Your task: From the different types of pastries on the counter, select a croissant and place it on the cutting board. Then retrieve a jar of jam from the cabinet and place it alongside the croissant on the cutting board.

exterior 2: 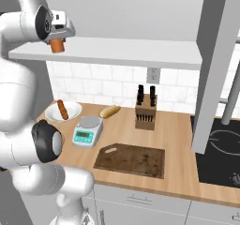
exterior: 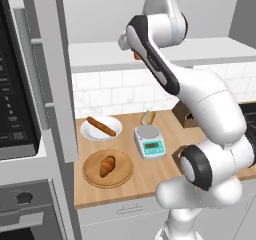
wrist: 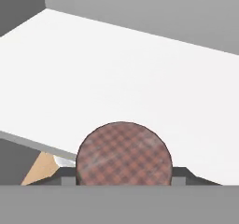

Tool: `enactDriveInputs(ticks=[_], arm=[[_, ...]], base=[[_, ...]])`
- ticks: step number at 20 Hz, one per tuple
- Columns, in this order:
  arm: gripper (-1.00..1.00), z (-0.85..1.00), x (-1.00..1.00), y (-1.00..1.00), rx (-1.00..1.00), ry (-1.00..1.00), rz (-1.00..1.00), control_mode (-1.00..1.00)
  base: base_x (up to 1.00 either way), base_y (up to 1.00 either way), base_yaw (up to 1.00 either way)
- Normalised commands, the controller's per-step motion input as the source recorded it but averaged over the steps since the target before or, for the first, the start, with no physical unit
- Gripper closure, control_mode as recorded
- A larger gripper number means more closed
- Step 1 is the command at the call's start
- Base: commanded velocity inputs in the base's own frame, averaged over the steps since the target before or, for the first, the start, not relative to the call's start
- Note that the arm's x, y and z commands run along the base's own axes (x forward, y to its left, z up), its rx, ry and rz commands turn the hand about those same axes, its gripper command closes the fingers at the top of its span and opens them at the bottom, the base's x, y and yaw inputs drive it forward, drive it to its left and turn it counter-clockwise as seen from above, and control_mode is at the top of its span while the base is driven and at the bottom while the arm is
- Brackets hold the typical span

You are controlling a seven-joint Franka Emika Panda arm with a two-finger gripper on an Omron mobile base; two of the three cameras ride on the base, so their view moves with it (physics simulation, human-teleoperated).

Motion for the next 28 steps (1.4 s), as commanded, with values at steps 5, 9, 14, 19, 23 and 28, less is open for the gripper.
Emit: enactDriveInputs(ticks=[5,9,14,19,23,28], arm=[[1.0,-0.14,-0.81,-0.29,0.08,-0.16,0.0,-1.0],[1.0,0.0,-0.98,-0.27,0.11,-0.11,0.0,-1.0],[1.0,0.0,-0.82,-0.11,0.07,-0.01,0.0,-1.0],[1.0,-0.07,-0.48,-0.07,0.01,0.01,0.05,-1.0],[1.0,-0.19,-0.46,-0.02,0.0,0.06,0.03,-1.0],[1.0,-0.41,-0.32,-0.05,-0.01,0.05,0.0,-1.0]], base=[[0.0,0.0,0.0],[0.0,0.0,0.0],[0.0,0.0,0.0],[0.0,0.0,0.0],[0.0,0.0,0.0],[0.0,0.0,0.0]])
